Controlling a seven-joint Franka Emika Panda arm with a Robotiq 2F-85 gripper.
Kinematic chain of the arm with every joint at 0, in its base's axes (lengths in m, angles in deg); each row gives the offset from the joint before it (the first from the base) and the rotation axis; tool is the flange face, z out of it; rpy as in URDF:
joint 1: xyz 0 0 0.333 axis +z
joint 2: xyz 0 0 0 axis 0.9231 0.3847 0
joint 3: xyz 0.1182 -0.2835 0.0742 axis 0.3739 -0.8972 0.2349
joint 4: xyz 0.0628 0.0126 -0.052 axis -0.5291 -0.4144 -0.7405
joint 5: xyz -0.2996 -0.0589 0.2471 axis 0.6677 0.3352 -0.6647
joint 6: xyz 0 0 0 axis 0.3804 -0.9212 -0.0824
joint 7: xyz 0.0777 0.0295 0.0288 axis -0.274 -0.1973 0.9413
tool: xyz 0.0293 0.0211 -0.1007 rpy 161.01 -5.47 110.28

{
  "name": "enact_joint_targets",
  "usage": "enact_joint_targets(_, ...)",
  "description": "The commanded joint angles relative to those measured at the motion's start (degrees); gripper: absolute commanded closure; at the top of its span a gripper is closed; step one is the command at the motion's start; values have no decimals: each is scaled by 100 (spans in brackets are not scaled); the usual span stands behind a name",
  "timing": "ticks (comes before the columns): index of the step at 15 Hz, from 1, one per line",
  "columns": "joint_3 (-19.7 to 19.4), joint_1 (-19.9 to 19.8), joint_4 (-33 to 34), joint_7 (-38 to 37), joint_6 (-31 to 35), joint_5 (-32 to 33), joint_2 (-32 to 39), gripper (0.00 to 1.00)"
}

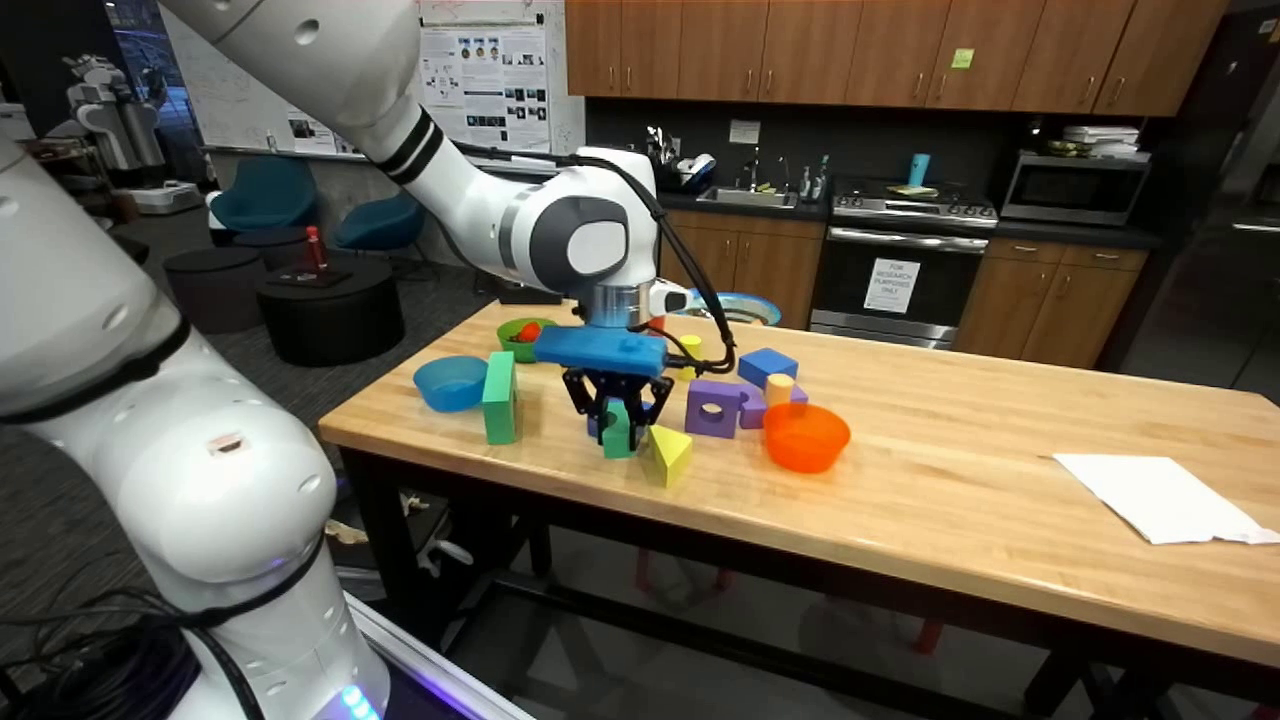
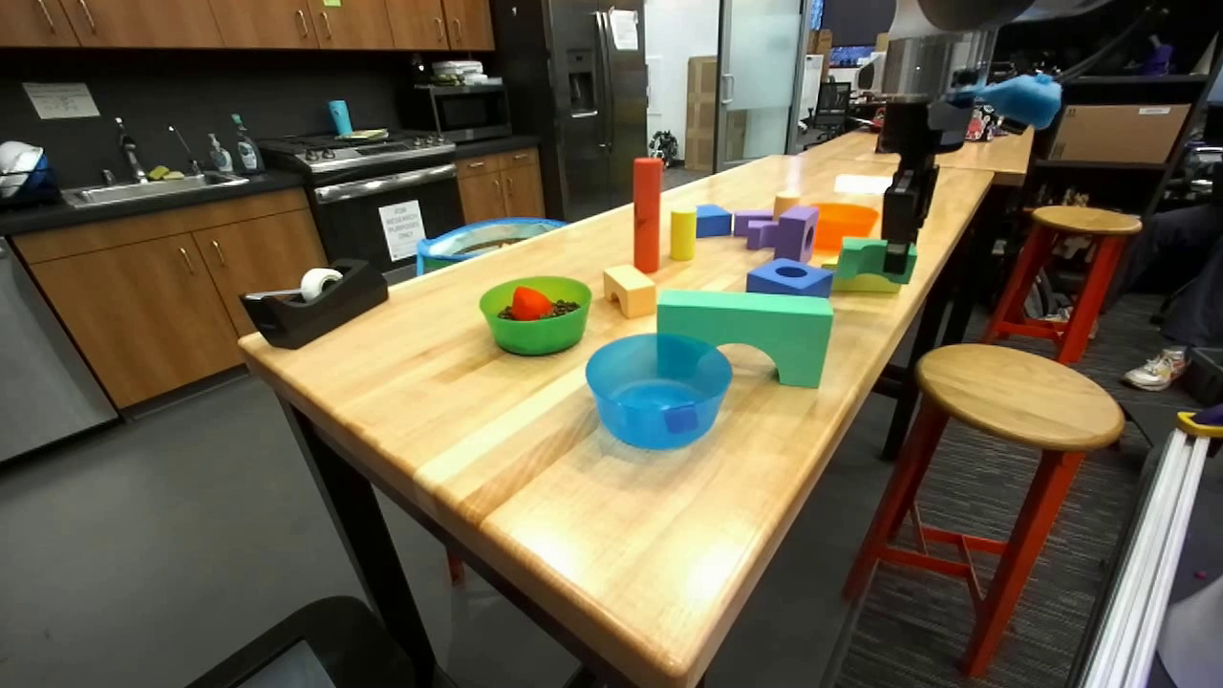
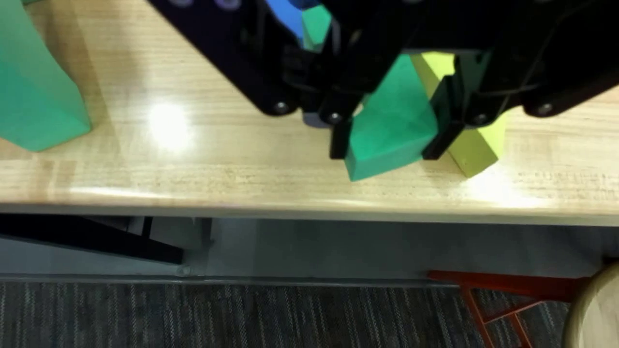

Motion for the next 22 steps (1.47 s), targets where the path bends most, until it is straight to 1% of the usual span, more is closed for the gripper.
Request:
enact_joint_targets(1,-1,-157,-90,-79,-155,335,-21,84)
enact_joint_targets(4,52,-189,-113,-138,-208,566,74,84)
enact_joint_targets(7,130,-120,-32,-231,-201,660,255,84)
enact_joint_targets(14,402,131,372,-527,-219,499,744,84)
enact_joint_targets(22,669,454,1039,-849,-269,162,1440,84)
